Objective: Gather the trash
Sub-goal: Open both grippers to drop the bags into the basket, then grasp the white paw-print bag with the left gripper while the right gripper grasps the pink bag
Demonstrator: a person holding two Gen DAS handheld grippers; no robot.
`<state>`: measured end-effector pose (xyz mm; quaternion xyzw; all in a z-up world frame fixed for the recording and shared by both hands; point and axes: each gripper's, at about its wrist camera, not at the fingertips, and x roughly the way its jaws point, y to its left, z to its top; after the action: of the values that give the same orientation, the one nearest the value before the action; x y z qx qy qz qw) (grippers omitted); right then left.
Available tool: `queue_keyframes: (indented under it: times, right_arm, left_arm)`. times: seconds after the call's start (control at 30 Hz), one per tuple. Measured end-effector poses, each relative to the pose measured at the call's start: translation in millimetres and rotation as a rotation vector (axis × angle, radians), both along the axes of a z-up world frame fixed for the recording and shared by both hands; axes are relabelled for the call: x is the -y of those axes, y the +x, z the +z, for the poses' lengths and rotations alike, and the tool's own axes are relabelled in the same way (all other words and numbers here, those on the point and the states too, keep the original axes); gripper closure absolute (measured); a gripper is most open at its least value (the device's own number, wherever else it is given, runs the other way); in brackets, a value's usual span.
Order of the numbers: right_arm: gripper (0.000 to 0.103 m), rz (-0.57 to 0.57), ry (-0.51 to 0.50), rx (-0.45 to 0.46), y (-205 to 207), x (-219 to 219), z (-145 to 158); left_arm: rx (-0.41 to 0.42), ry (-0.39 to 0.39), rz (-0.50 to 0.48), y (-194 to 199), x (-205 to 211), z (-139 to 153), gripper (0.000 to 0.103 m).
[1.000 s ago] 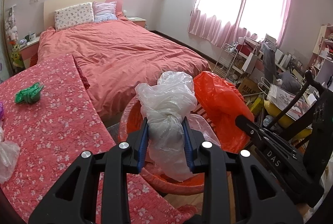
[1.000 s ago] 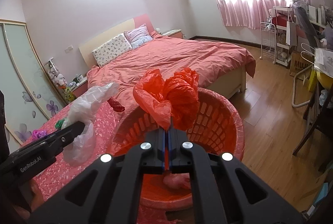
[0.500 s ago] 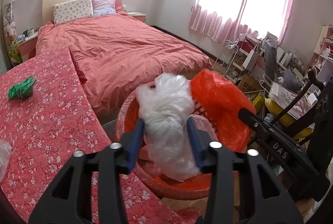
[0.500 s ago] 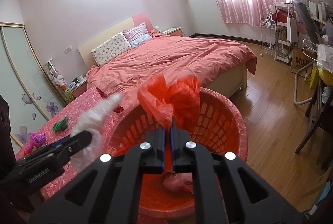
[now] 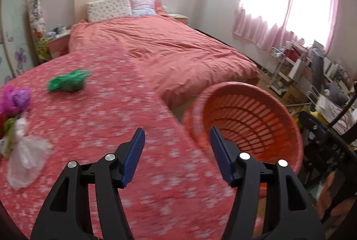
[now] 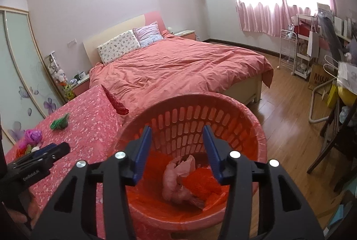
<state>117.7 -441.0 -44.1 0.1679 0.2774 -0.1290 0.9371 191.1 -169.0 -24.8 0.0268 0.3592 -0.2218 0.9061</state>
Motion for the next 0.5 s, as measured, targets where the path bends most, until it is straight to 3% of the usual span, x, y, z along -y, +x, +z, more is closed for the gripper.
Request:
queue_keyframes:
  times: [0.17, 0.5]
  right_arm:
    - [0.056, 0.050, -0.010, -0.006, 8.2, -26.7, 6.6]
    - [0.056, 0.220, -0.041, -0.024, 30.6, -112.2, 16.4]
  left_arm:
    - [0.033, 0.023, 0.075, -4.3, -45.7, 5.9, 0.042]
    - [0.020, 0.030, 0.293, -3.2, -165.0, 8.4, 0.042]
